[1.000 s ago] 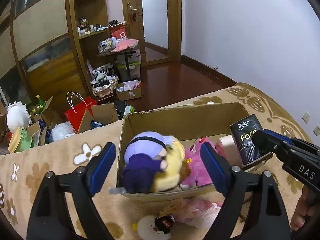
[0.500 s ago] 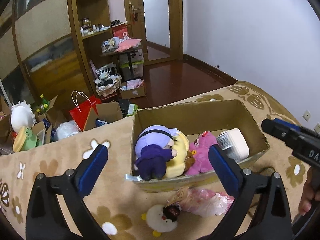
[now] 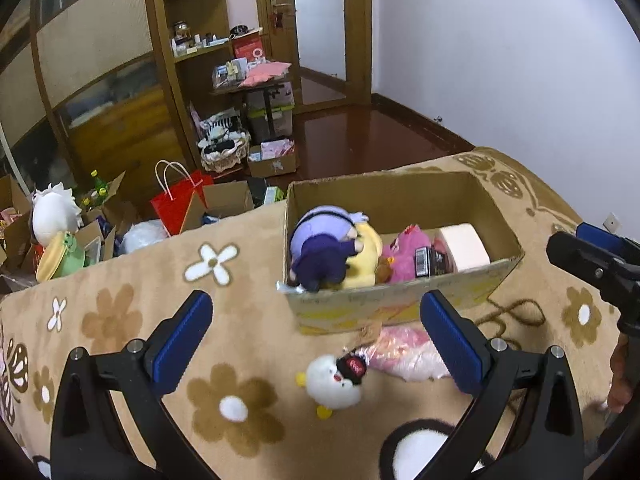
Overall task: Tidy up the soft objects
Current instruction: 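Lower the right tool onto the pink bundle while the left tool lowers onto the penguin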
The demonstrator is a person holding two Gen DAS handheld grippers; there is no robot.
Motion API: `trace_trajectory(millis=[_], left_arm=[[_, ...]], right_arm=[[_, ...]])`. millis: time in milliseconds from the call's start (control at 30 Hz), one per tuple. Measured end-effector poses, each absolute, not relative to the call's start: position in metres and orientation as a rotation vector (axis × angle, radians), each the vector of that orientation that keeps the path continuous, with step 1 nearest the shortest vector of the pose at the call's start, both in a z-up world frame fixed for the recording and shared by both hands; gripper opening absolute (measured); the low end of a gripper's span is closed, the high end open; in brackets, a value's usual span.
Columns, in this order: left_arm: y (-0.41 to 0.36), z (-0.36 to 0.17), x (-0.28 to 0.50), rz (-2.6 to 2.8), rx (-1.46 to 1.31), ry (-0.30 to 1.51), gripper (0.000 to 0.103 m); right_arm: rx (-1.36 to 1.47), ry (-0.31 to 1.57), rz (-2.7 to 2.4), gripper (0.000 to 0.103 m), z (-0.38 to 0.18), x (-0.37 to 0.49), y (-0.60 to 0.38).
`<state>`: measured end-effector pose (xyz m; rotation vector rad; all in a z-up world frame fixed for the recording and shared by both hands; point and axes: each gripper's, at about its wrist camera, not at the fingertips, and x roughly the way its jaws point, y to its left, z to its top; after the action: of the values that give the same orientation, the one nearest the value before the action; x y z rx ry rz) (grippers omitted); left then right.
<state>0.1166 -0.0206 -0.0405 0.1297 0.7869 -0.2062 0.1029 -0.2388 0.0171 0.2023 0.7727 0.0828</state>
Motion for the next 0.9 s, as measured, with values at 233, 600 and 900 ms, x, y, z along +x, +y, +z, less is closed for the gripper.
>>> trace_trajectory(millis=[233, 600, 900], left_arm=[[-0.016, -0.053, 0.106, -0.208, 0.118, 0.842, 0.103], [-0.009, -0.090, 0.108, -0.199, 0.113, 0.935, 0.103], [-0.003, -0.120, 0.119, -0.165, 0.101, 1.007, 0.103]], right_arm=[[0.173, 0.817, 0.080, 0.103, 0.005, 0.097, -0.233], [0.161, 0.891, 0.072, 0.103, -0.024, 0.103, -0.222], [0.157, 0.960, 0.086, 0.103, -0.053, 0.113, -0.217]])
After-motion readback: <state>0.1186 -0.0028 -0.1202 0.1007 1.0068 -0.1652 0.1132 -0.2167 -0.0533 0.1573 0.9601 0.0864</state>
